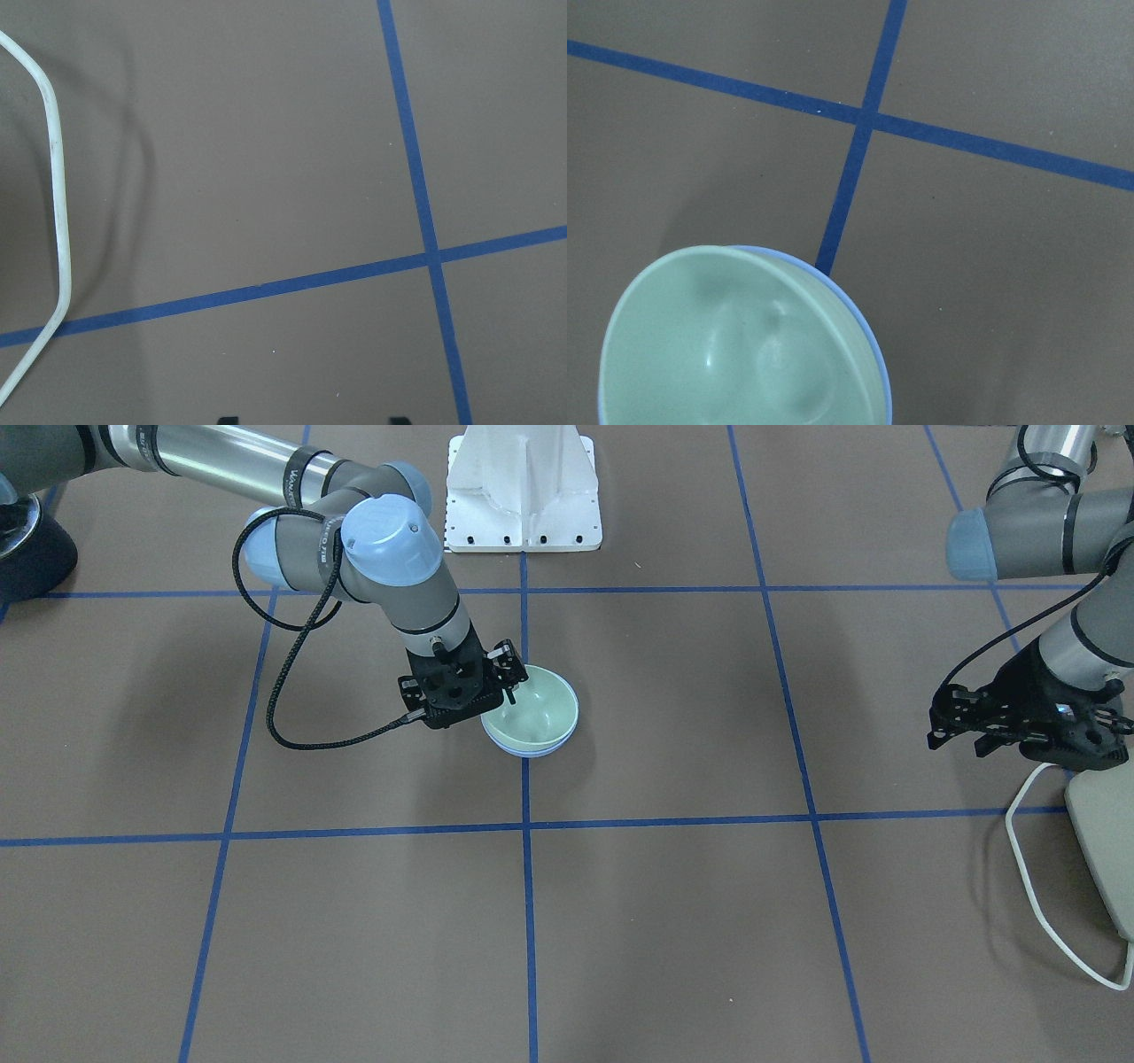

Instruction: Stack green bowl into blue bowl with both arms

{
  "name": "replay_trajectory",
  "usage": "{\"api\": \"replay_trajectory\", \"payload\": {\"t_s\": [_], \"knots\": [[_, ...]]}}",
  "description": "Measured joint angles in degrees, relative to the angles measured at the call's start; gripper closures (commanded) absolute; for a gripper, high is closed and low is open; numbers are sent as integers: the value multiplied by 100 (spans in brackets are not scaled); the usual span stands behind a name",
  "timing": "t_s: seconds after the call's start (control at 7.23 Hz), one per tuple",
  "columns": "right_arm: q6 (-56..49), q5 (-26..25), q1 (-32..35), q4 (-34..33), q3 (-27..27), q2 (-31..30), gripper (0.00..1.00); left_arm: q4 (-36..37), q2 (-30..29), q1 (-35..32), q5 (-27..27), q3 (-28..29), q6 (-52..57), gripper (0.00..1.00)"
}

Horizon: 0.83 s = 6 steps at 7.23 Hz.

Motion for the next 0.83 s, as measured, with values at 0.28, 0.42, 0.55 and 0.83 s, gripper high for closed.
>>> {"api": "replay_trajectory", "payload": {"t_s": [0.28, 0.42, 0.55, 0.83], "knots": [[-1, 2, 8, 31, 46, -25, 0, -4, 0, 1, 0, 6, 6, 29], [0, 8, 53, 167, 164, -75, 0, -4, 0, 1, 0, 6, 8, 28], [0, 13, 127, 524, 306, -214, 0, -4, 0, 1, 0, 12, 9, 28], [18, -6, 249, 1524, 423, -617, 0, -6, -12, 1, 0, 47, 9, 20]]}}
